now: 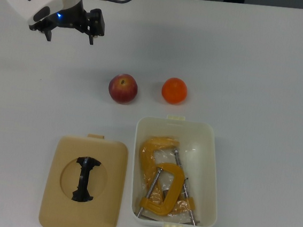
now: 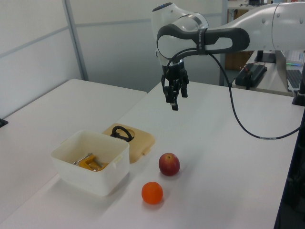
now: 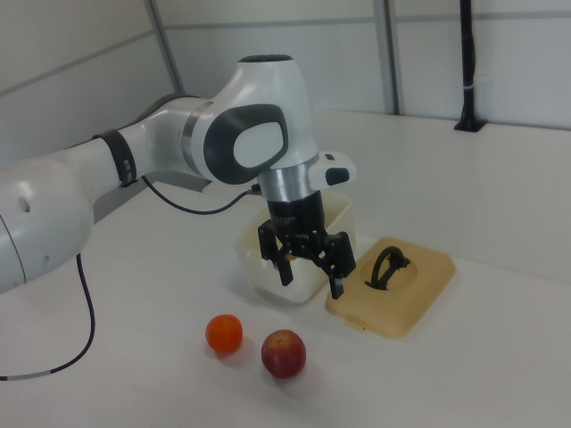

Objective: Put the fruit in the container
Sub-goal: 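Lower the gripper onto the red apple and close on it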

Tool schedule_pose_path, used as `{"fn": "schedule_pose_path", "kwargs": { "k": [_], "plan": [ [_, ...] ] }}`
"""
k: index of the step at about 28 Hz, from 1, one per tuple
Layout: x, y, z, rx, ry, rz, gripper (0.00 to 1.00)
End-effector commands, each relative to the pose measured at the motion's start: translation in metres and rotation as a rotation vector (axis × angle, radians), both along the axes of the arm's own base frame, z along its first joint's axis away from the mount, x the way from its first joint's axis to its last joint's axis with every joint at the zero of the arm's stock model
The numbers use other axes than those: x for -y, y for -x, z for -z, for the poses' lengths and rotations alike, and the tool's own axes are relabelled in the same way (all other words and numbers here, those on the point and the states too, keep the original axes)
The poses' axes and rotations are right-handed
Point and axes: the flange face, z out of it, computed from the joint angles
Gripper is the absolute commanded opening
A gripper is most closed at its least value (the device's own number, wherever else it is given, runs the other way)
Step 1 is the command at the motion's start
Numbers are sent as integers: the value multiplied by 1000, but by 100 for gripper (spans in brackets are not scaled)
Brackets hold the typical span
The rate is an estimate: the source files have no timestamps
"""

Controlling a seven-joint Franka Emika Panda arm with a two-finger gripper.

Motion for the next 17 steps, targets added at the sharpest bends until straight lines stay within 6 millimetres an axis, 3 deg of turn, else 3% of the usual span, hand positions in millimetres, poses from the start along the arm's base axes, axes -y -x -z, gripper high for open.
{"fn": "schedule_pose_path", "kwargs": {
  "k": [1,9,17],
  "plan": [
    [-6,25,-6,-29,-19,-16,100],
    [-26,55,5,-11,-22,-61,100],
    [-81,66,48,15,-31,-144,100]
  ]
}}
